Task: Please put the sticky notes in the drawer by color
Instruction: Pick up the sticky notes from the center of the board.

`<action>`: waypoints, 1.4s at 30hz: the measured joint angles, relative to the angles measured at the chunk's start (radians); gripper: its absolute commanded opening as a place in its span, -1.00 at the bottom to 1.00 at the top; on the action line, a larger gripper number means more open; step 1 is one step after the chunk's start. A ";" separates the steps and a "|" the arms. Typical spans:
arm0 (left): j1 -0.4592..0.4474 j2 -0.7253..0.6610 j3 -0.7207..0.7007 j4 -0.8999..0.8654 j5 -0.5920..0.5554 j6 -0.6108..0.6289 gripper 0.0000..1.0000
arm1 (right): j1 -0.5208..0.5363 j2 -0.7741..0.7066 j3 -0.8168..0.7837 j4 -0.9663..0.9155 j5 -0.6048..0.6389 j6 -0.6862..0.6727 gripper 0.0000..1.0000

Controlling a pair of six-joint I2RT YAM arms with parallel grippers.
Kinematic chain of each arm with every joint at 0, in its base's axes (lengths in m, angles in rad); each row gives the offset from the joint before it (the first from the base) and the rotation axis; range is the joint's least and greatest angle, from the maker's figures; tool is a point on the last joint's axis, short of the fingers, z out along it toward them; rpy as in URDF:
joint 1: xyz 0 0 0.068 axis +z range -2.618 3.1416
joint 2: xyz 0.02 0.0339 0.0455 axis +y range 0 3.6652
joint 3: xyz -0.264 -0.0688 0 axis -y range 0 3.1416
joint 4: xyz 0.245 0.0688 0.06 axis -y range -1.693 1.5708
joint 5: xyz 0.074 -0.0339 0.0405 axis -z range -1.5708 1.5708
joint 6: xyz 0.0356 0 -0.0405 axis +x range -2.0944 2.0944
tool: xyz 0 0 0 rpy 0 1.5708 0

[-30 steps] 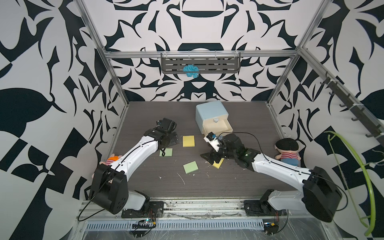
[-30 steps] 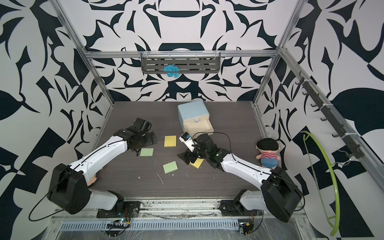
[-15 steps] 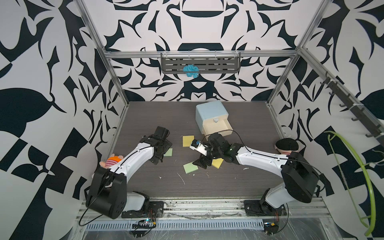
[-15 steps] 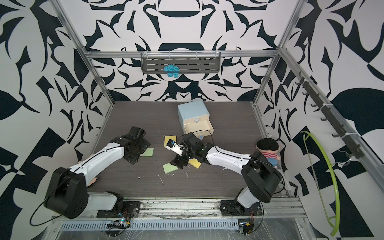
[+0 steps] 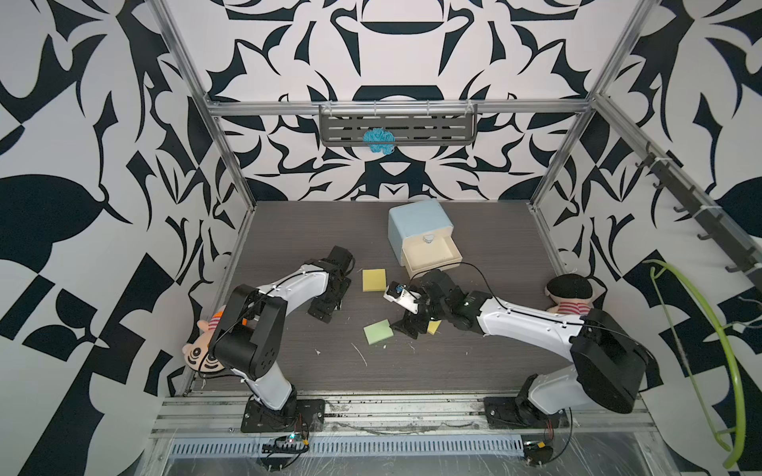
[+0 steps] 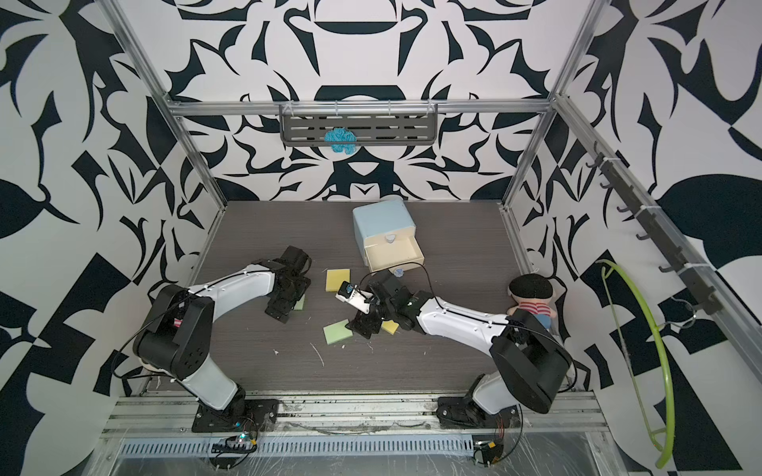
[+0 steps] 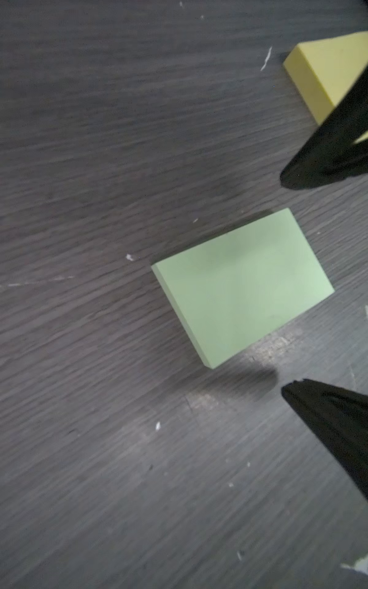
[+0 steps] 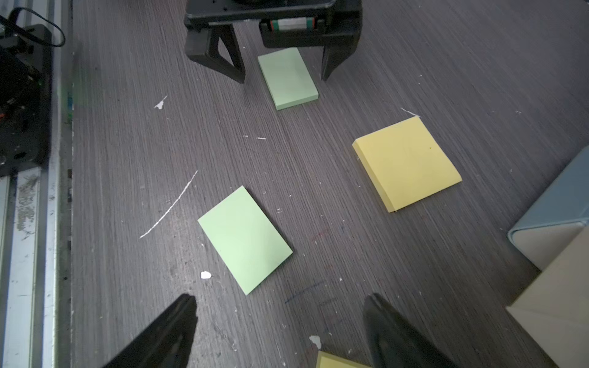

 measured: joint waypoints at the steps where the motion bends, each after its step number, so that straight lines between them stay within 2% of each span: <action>1: 0.000 0.000 0.000 -0.003 -0.009 -0.002 0.99 | 0.000 0.000 0.000 0.000 0.002 -0.002 0.74; 6: 0.006 0.038 0.023 -0.017 -0.047 0.021 0.99 | 0.000 0.002 0.000 0.002 0.006 -0.006 0.75; 14: 0.054 0.159 0.143 -0.021 -0.046 0.136 0.99 | 0.000 0.002 0.000 -0.006 0.018 -0.006 0.74; 24: 0.056 0.328 0.387 -0.053 0.008 0.344 0.92 | 0.000 -0.021 -0.002 -0.022 0.045 0.000 0.73; 29: 0.037 0.328 0.394 -0.094 0.001 0.478 0.99 | 0.000 -0.061 -0.009 -0.021 0.052 0.012 0.73; 34: 0.008 0.267 0.362 -0.148 -0.037 0.694 0.98 | 0.000 -0.083 -0.019 -0.019 0.054 0.035 0.73; 38: -0.014 0.171 0.307 -0.186 -0.081 0.860 0.90 | 0.000 -0.092 -0.035 -0.006 0.055 0.053 0.73; 42: -0.026 0.138 0.274 -0.195 -0.071 0.987 0.81 | 0.000 -0.094 -0.046 0.003 0.055 0.068 0.73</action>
